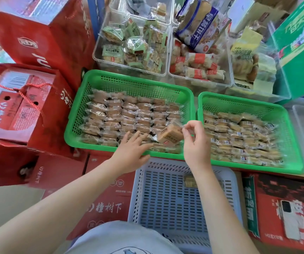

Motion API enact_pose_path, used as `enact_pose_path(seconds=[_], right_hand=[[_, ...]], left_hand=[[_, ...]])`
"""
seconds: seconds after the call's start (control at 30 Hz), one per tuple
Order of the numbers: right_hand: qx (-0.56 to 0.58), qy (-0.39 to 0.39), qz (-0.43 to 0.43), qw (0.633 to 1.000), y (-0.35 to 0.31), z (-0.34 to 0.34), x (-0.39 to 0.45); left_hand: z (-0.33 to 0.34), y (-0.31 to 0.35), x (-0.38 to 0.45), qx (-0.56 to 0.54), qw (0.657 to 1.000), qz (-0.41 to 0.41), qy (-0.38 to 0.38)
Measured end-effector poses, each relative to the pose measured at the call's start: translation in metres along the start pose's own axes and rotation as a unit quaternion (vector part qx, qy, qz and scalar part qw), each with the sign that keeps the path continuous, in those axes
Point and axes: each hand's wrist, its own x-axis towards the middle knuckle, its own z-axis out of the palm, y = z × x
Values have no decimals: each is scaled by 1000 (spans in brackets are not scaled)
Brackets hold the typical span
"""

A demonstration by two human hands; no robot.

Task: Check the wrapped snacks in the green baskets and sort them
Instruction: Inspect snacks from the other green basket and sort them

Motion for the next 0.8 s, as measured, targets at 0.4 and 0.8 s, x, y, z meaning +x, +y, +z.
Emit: enact_pose_path(seconds=[0.4, 0.8], right_hand=[[206, -158, 190, 947, -36, 7, -50], [299, -153, 281, 899, -47, 0, -72]], left_hand=[[-43, 48, -63, -593, 787, -136, 101], [-38, 36, -94, -676, 723, -139, 32]])
